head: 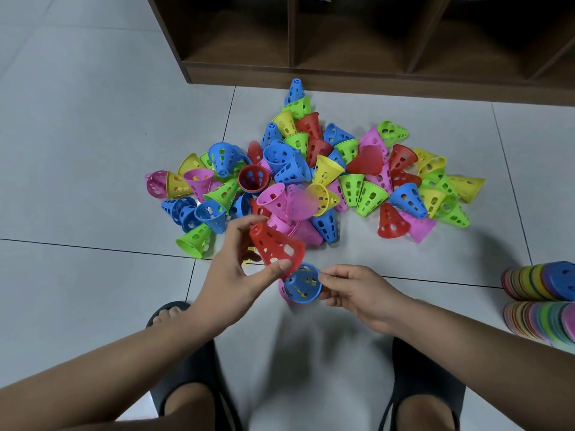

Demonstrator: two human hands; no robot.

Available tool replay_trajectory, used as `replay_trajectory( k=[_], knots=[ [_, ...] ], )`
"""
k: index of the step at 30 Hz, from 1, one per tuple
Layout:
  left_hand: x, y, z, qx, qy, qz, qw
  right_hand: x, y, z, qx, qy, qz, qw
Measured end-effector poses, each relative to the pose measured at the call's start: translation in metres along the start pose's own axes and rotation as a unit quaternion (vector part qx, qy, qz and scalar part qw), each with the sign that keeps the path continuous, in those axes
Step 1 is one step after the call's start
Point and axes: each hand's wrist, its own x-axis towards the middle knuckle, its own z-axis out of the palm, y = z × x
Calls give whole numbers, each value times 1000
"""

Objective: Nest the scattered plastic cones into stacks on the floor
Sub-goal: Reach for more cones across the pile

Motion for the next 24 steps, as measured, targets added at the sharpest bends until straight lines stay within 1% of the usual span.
replay_trajectory(
  k=[2, 4, 8, 10, 11, 14, 17, 20, 22, 24],
  knots=[
    [-4, -1, 7, 39, -32, 31, 998, 3, 4, 0, 14, 14, 21, 1000],
    [-6, -5, 11, 105, -65, 61, 990, 5, 8, 0, 8, 17, 31, 999],
    [-8, -20, 18, 229, -133, 124, 956, 6, 15, 3, -16, -1, 60, 998],
    [-7, -26, 20, 261, -154, 154, 940, 5, 17, 3, -20, -6, 89, 996],
    [-7, -28, 21, 262, -154, 160, 939, 4, 19, 4, -14, -11, 101, 995],
    [-8, -26, 24, 203, -125, 122, 963, 1, 25, 8, -9, -33, 117, 993],
    [-12, -22, 29, 144, -122, 81, 979, -2, 27, 15, -2, -62, 113, 992],
    [-12, -19, 31, 39, -124, 8, 991, -2, 28, 20, 2, -65, 116, 991],
    [-8, -16, 32, -60, -121, -58, 989, 2, 32, 20, 3, -48, 126, 991],
    [-3, -15, 33, -121, -120, -101, 980, 5, 36, 18, 2, -40, 134, 990]
  ],
)
